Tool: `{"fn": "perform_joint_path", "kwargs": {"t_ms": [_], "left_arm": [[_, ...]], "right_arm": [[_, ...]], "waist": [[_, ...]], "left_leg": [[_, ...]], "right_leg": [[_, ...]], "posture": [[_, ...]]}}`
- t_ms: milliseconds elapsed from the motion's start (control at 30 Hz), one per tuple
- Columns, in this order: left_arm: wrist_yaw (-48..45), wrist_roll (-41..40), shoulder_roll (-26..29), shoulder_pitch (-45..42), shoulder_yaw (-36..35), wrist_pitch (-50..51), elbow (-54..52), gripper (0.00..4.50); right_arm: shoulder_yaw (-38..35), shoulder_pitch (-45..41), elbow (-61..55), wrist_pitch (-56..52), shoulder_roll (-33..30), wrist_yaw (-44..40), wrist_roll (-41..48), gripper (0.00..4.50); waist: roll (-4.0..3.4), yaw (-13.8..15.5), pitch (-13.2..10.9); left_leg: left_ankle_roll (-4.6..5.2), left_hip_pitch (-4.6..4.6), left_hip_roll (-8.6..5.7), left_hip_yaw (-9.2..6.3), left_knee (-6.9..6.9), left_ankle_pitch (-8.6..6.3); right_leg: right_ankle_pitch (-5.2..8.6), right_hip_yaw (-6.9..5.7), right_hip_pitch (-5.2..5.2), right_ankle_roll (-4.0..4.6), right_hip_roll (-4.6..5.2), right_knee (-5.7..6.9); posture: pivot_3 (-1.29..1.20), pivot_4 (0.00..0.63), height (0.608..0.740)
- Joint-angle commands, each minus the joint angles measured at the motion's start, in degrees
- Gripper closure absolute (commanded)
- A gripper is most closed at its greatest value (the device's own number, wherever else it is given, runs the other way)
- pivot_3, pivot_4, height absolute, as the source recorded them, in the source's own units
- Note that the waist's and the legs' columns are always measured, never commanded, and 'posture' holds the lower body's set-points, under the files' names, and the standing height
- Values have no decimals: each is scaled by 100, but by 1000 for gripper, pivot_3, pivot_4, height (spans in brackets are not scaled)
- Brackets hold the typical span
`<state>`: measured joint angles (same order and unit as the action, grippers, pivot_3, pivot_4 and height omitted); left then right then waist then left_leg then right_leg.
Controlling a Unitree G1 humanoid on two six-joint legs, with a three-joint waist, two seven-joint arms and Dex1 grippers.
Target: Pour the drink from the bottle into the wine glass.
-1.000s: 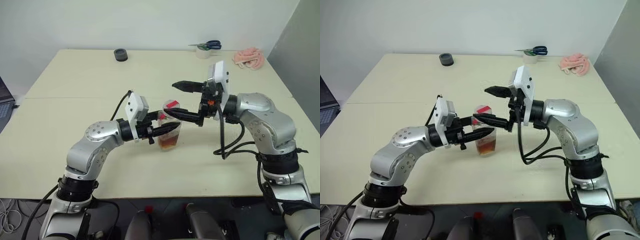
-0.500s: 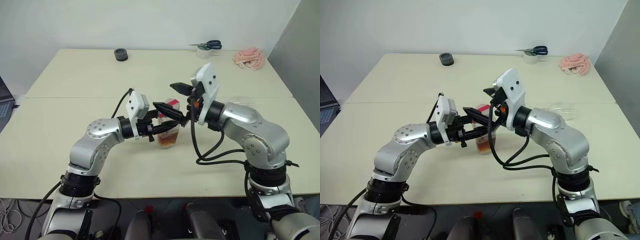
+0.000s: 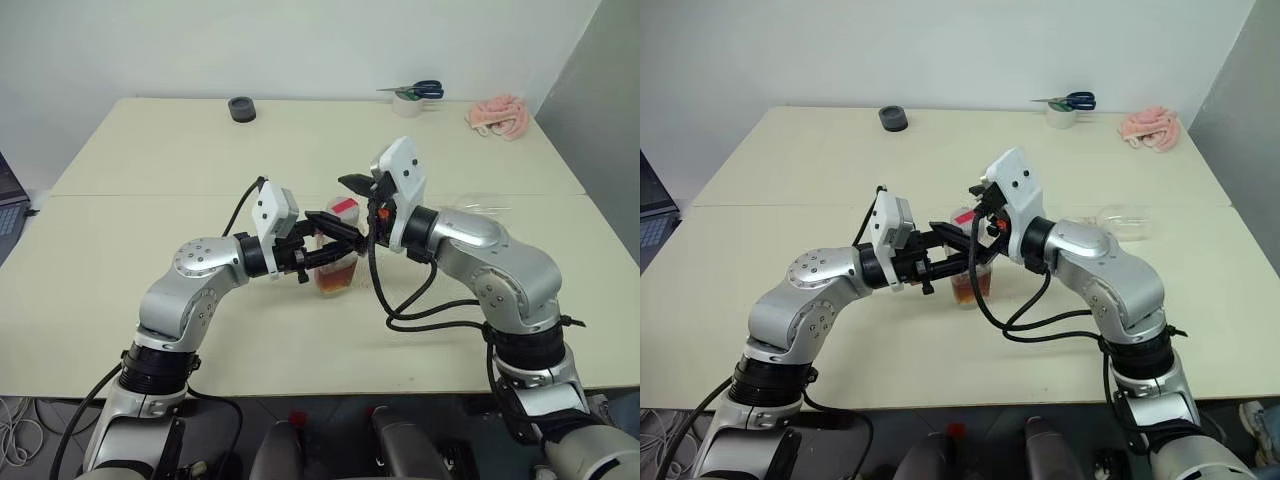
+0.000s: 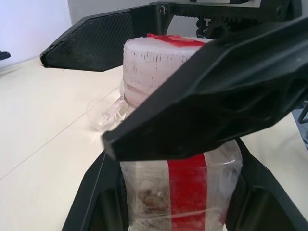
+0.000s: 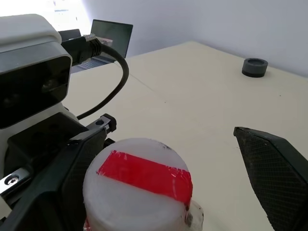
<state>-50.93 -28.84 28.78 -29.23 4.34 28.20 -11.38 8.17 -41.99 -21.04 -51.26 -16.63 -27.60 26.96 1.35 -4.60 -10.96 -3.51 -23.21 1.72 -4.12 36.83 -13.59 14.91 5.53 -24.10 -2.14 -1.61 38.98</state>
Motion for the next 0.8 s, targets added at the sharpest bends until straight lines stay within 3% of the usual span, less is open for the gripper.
{"fn": "perform_joint_path", "kwargs": {"t_ms": [33,533,800], "left_arm": [[-13,-67,45,-7,-176,-100,-278,2595],[-5,-80,81,-9,-178,-76,-295,2595],[20,-100,115,4,-190,-64,-303,2596]], "right_arm": [[-463,-104,48,175,-229,-104,67,0],[-820,32,438,451,-974,-461,326,0],[-856,198,111,348,-1408,-1128,1007,0]], "waist": [[0,-1,0],[0,0,0],[0,4,0]], "left_leg": [[0,0,0,0,0,0],[0,0,0,0,0,0],[0,0,0,0,1,0]], "right_leg": [[0,0,0,0,0,0],[0,0,0,0,0,0],[0,0,1,0,0,0]], "posture": [[0,150,740],[0,150,740],[0,150,740]]}}
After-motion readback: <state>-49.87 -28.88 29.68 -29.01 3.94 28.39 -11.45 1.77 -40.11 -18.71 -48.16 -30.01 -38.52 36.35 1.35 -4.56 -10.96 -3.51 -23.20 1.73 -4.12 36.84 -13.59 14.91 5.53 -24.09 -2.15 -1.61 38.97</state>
